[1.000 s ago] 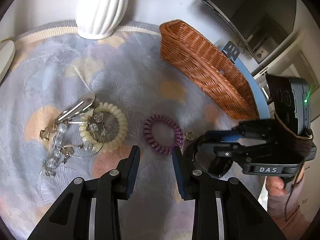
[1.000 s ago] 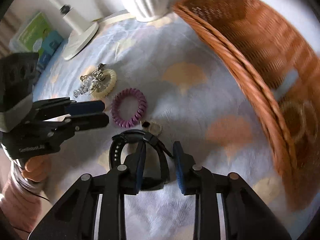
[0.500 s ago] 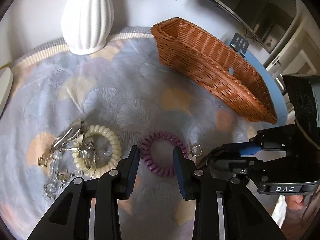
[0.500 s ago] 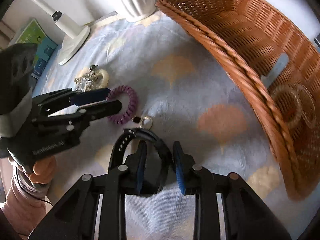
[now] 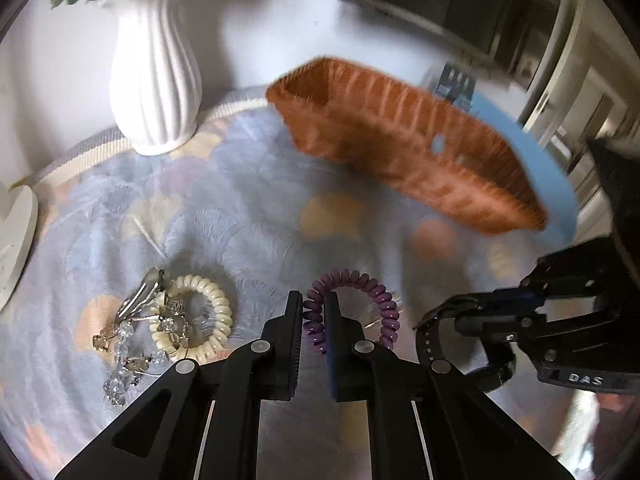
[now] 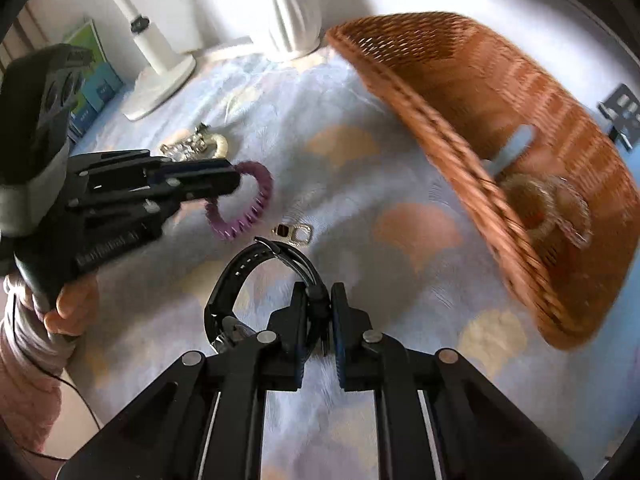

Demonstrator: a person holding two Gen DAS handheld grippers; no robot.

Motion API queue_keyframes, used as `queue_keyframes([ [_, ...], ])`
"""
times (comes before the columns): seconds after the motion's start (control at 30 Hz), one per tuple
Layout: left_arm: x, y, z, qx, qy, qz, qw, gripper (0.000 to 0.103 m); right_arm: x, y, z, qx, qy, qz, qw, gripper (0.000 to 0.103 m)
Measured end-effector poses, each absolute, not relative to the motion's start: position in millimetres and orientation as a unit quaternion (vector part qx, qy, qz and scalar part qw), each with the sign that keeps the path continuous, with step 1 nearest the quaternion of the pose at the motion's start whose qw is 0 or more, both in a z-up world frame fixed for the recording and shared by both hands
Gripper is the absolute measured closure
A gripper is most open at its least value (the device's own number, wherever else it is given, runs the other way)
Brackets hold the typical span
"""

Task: Organize jewelry
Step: 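Grasp the black watch with the right tool while the left tool grasps the purple coil tie, then lower the watch and purple tie into the basket and open both tools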

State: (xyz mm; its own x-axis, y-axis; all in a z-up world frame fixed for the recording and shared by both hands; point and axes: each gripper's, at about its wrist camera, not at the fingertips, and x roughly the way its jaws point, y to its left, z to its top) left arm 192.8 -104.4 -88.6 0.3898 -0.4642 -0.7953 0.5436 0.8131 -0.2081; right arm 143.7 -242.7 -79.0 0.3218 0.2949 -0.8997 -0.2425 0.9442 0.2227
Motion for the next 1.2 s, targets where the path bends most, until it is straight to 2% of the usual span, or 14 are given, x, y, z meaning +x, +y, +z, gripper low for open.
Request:
queue_keyframes([
  [0.13,190.3,-92.5,-60.8,0.010,0.444,-0.323,0.836,0.092,128.5,-259.4,-61.8,0.042,0.542,0.162,0.824,0.090],
  [0.3,184.3,-94.0,-29.7,0.017,0.416,-0.328,0.848,0.092,117.3,-285.0,-31.8,0.064,0.510,0.146,0.845,0.090],
  [0.57,220.2,-141.6,6.1,0.031,0.388,-0.338,0.857,0.092,136.8,-363.0,10.6,0.109,0.444,0.045,0.888,0.090],
  [0.77,248.3,-205.6,-5.4,0.080,0.388,-0.330,0.857,0.092,184.3,-413.5,-12.7,0.123,0.448,-0.040,0.884,0.089],
  [0.97,271.5,-255.9,-38.7,0.111,0.405,-0.327,0.846,0.092,217.7,-431.8,-51.7,0.154,0.481,-0.037,0.862,0.089],
  [1.2,277.7,-274.3,-67.2,0.144,0.424,-0.314,0.837,0.092,233.5,-434.3,-78.3,0.150,0.504,-0.043,0.850,0.089],
])
